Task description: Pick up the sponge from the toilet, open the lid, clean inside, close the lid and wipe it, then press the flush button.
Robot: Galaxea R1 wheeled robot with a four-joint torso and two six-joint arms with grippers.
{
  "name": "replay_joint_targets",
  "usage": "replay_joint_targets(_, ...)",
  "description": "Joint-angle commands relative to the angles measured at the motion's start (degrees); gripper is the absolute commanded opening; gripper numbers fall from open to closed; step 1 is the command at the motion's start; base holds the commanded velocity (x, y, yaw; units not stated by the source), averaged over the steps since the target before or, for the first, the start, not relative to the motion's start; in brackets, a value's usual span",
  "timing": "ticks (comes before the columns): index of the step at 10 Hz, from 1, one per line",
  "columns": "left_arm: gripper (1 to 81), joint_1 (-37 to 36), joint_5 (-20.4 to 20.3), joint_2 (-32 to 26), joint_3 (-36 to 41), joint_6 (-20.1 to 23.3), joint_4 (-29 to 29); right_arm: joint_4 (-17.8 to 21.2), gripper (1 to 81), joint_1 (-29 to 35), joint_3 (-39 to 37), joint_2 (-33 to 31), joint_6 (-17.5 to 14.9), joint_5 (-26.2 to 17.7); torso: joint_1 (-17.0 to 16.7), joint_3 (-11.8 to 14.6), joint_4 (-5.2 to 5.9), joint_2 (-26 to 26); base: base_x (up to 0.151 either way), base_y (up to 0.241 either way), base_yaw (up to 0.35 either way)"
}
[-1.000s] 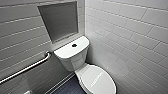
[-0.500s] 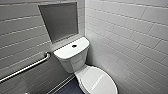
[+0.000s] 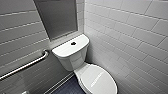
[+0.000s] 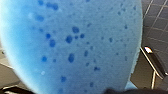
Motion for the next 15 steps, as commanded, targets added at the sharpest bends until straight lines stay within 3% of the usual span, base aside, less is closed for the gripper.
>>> replay_joint_targets(1,81.1,-8.07,2.57,1.28,0.87,-1.56,-0.64,-0.92,1.0,0.65,0.79,-2.08,0.14,-3.43,0.0,0.0,0.0,0.0,0.0,0.0,0.0)
replay_joint_targets(5,81.1,-11.06,1.7,6.02,-1.32,-12.09,-0.46,-1.01,1.0,0.39,0.0,-1.46,-0.04,-3.34,0.02,-0.02,0.0,-0.02,0.0,0.0,0.0)
replay_joint_targets(7,81.1,-12.38,-1.2,7.26,-2.38,-16.14,-0.46,-1.01,1.0,0.56,0.08,-1.28,-0.04,-3.34,0.02,-0.02,0.0,-0.02,0.0,0.0,0.0)
replay_joint_targets(8,81.1,-13.35,-1.21,7.78,-2.38,-17.04,-0.38,-1.01,1.0,0.65,0.17,-1.2,-0.04,-3.34,0.02,-0.02,0.0,-0.02,0.0,0.0,0.0)
replay_joint_targets(9,81.1,-14.31,-1.29,8.31,-2.21,-17.13,-0.38,-1.1,1.0,0.74,0.17,-1.2,-0.04,-3.25,0.02,-4.09,0.0,-0.02,0.0,0.0,0.0)
replay_joint_targets(11,81.1,-15.98,-1.21,9.46,-2.12,-17.13,-0.38,-1.01,1.0,0.92,-0.09,-0.67,-0.04,-3.25,0.02,-6.7,0.0,-0.02,0.0,0.0,0.0)
replay_joint_targets(12,81.1,-16.6,-1.21,9.99,-2.29,-17.13,-0.38,-1.1,1.0,0.92,-0.09,-0.49,-0.04,-3.25,0.02,-2.99,0.0,-0.02,0.0,0.0,0.0)
replay_joint_targets(15,81.1,-18.54,-1.91,12.27,-3.44,-17.57,-0.46,-1.01,1.0,0.92,-0.09,-0.41,0.05,-3.25,0.06,-5.68,-0.02,0.0,0.0,0.0,0.0)
